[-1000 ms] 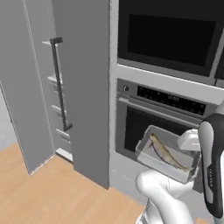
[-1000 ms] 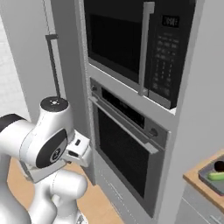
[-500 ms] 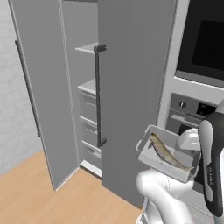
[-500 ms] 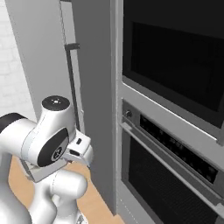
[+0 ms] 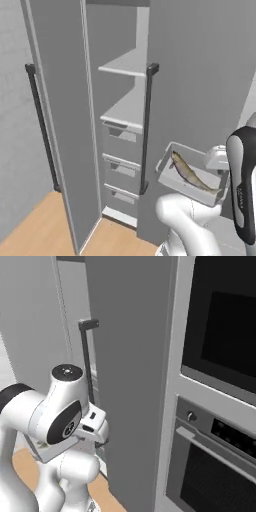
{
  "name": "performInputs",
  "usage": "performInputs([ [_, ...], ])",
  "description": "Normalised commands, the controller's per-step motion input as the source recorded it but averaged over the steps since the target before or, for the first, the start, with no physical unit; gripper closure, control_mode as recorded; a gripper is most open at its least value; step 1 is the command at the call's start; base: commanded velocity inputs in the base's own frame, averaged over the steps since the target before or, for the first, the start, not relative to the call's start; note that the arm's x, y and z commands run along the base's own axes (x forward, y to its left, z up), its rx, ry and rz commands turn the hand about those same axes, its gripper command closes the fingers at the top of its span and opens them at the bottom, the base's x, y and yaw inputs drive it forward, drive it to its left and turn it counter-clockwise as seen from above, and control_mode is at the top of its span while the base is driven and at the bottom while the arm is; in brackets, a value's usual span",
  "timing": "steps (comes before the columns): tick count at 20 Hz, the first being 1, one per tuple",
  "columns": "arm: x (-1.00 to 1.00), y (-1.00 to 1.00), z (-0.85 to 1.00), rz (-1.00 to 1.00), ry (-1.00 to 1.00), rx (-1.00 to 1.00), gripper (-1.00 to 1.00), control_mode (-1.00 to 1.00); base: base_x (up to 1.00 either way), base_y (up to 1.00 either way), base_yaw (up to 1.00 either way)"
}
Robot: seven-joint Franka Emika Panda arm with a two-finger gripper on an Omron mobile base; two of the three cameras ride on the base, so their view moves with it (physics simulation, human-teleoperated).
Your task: Take the meat container that has the fish and place it on the second highest rack of the freezer. Then take the vegetable container that has the avocado and corn and place it on the highest rack of the freezer.
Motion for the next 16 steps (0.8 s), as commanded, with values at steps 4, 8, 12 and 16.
performInputs([
  [4,0.00,0.00,0.00,0.00,0.00,0.00,1.00,1.00,0.40,0.58,-0.66],
  [8,0.00,0.00,0.00,0.00,0.00,0.00,1.00,1.00,0.08,0.73,-0.47],
  [12,0.00,0.00,0.00,0.00,0.00,0.00,1.00,1.00,0.19,0.81,-0.43],
  [16,0.00,0.00,0.00,0.00,0.00,0.00,1.00,1.00,0.27,0.59,-0.33],
])
